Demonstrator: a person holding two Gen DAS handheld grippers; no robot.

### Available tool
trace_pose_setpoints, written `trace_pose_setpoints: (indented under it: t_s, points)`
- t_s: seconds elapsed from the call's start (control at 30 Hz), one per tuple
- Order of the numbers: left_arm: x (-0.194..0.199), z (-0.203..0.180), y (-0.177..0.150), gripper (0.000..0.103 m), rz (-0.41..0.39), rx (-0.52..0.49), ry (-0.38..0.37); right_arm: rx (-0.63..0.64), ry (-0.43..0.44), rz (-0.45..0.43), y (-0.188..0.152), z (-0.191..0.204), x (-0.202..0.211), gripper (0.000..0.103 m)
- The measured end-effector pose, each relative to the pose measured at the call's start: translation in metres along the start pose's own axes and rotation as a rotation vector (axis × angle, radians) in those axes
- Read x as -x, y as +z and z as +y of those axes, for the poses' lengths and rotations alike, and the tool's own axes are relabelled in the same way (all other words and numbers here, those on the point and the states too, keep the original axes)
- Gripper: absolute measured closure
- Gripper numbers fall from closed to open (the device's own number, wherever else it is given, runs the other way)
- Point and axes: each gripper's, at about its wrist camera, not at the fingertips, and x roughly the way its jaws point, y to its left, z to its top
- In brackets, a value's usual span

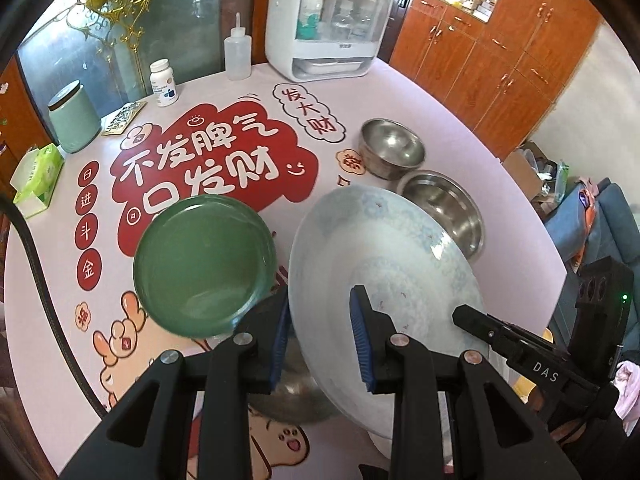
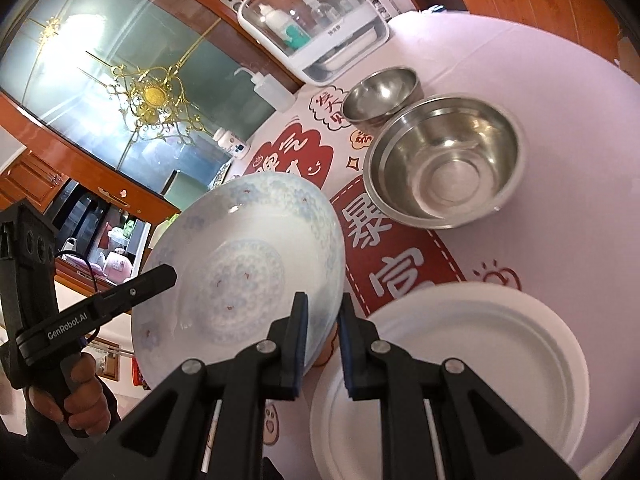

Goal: Organize plates and bowls

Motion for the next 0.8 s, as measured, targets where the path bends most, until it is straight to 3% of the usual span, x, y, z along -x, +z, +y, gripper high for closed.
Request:
trace_pose_setpoints:
  t_s: [0.43,0.8]
  points:
    - [0.047,-0.023,-0.051,0.076,-0.039,-0.042,0.003,0.034,0.005,-0.084,-0.049,0.011,0.058,0.089]
    - [0.062,-0.044,-0.1,0.078,-0.007,-0.071,0.001,0.043,-0.026,-0.125,-0.079,0.005,0.091,0.089]
